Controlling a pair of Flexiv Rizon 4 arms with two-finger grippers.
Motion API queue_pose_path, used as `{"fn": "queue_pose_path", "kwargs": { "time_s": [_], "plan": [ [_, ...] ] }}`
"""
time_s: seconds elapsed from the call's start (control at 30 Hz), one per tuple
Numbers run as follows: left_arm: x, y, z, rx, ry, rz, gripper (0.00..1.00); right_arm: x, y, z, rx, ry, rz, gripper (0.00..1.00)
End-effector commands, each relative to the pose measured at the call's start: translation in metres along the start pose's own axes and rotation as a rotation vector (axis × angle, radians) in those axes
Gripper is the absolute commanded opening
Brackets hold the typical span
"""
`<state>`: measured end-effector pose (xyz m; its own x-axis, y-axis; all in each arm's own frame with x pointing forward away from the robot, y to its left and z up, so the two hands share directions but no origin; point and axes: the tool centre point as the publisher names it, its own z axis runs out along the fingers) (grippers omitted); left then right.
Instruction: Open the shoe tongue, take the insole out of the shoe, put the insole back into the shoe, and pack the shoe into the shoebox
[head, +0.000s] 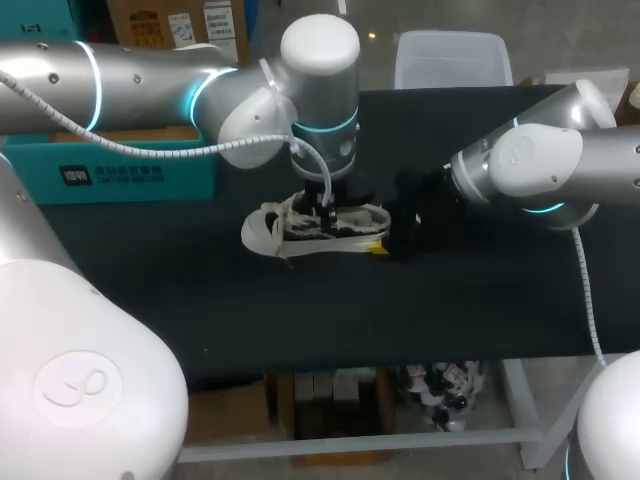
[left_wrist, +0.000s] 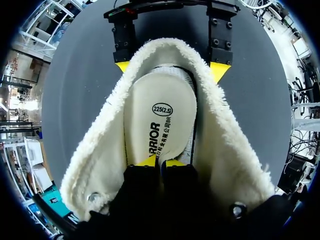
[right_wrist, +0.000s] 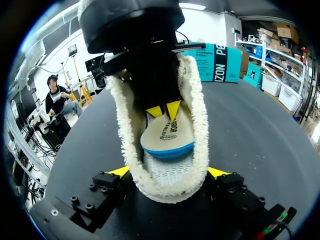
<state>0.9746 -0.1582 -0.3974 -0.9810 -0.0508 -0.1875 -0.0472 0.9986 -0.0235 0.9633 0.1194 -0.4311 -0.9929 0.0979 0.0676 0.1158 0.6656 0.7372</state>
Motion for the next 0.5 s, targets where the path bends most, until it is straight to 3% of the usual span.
{"fn": "queue_pose_path", "kwargs": {
  "time_s": [0.03, 0.5],
  "plan": [
    [-0.013, 0.002, 0.14, 0.025, 0.002, 0.006, 0.0, 0.004, -0.004, 0.003, -0.003, 0.01, -0.003, 0.0],
    [0.003, -0.01, 0.066, 0.14, 0.01, 0.046, 0.0, 0.004, -0.004, 0.003, -0.003, 0.01, -0.003, 0.0]
  ]
}}
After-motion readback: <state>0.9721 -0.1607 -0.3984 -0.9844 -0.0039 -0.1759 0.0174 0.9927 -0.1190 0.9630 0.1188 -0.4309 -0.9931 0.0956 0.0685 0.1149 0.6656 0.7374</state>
